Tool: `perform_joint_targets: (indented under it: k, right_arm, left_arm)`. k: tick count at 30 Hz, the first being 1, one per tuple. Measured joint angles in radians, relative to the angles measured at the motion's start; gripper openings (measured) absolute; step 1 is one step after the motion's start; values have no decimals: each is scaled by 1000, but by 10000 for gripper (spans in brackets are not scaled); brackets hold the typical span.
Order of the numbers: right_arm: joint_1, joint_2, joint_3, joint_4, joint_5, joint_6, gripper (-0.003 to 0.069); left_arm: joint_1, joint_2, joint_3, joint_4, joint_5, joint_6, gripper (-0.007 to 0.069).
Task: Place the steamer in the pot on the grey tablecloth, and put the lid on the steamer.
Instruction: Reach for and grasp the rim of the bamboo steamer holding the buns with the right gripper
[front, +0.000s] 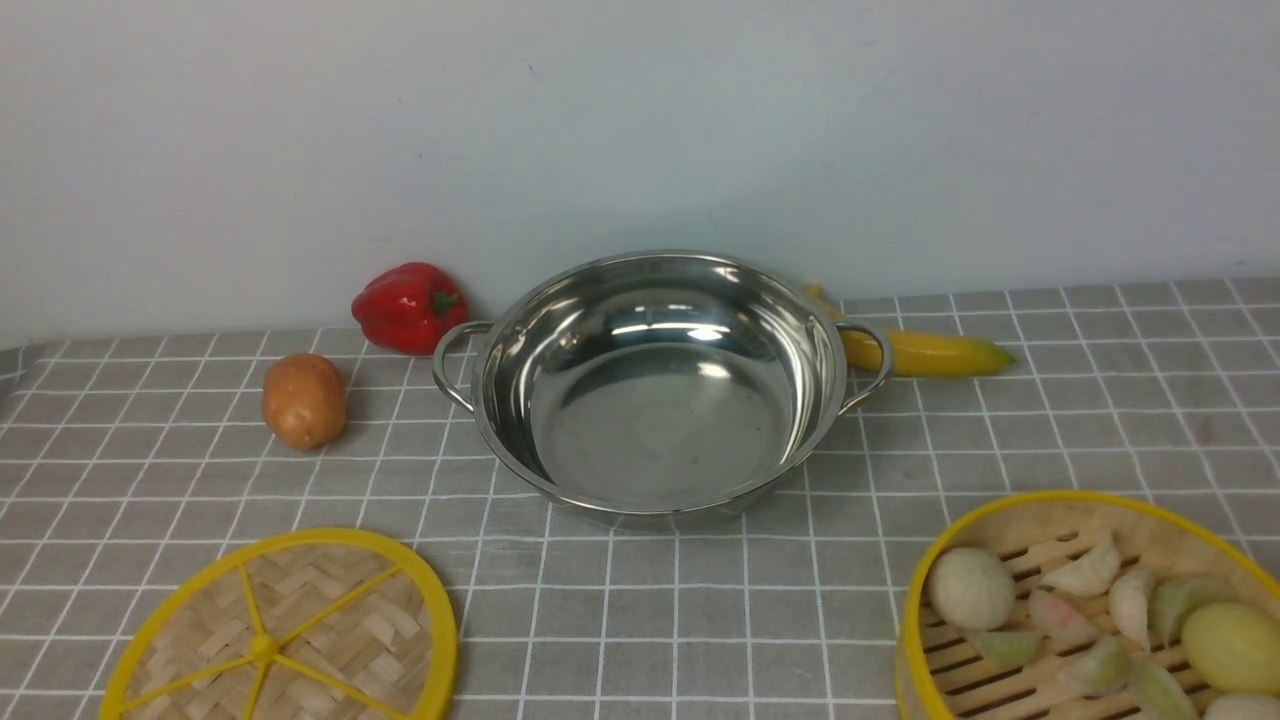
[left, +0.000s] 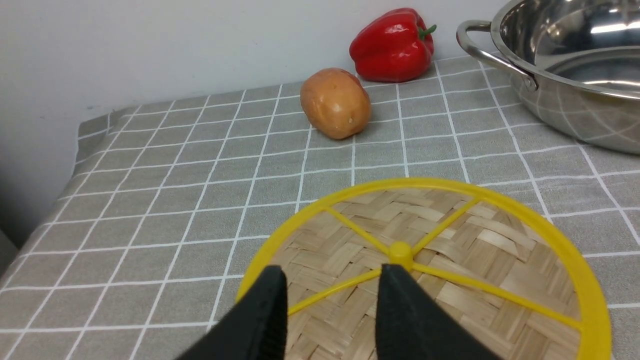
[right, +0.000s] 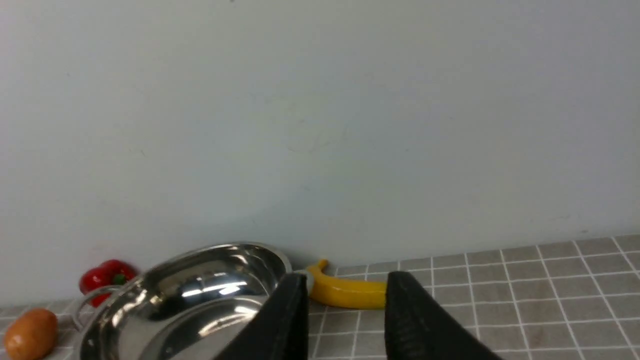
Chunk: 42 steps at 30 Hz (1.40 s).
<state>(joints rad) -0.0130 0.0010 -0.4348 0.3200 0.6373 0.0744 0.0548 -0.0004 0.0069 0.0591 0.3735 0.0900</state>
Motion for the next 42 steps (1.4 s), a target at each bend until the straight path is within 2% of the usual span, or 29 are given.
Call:
perform_joint_targets:
  k: [7, 11, 13, 15, 16, 17, 19, 21, 23, 26, 29, 33, 37, 42]
  right_arm:
    - [0, 0, -7, 101, 26, 47, 240]
    - [0, 41, -24, 208, 168, 36, 240]
    - [0, 87, -44, 237, 264, -33, 240]
    - [0, 171, -72, 271, 404, -183, 240]
    - [0, 179, -75, 274, 416, -218, 240]
    - [0, 240, -91, 294, 484, -338, 240]
    - [0, 330, -117, 324, 541, -476, 240]
    - [0, 421, -141, 337, 562, -554, 240]
    - [0, 485, -154, 338, 569, -581, 240]
    - [2, 650, -189, 311, 586, -651, 244]
    - [28, 743, -209, 295, 580, -661, 255]
    - [118, 856, -240, 243, 539, -665, 280]
    - [247, 1000, -270, 98, 522, -618, 307]
    - [368, 1123, -287, -20, 478, -519, 318]
  left_arm:
    - [0, 0, 0, 0, 0, 0, 244]
    - [0, 0, 0, 0, 0, 0, 244]
    - [0, 0, 0, 0, 0, 0, 244]
    - [0, 0, 0, 0, 0, 0, 244]
    - [0, 0, 0, 0, 0, 0, 244]
    - [0, 0, 0, 0, 0, 0, 244]
    - [0, 0, 0, 0, 0, 0, 244]
    - [0, 0, 0, 0, 0, 0, 244]
    - [0, 0, 0, 0, 0, 0, 244]
    - [0, 0, 0, 0, 0, 0, 244]
    - [0, 0, 0, 0, 0, 0, 244]
    - [0, 0, 0, 0, 0, 0, 244]
    - [0, 0, 0, 0, 0, 0, 244]
    - [0, 0, 0, 0, 0, 0, 244]
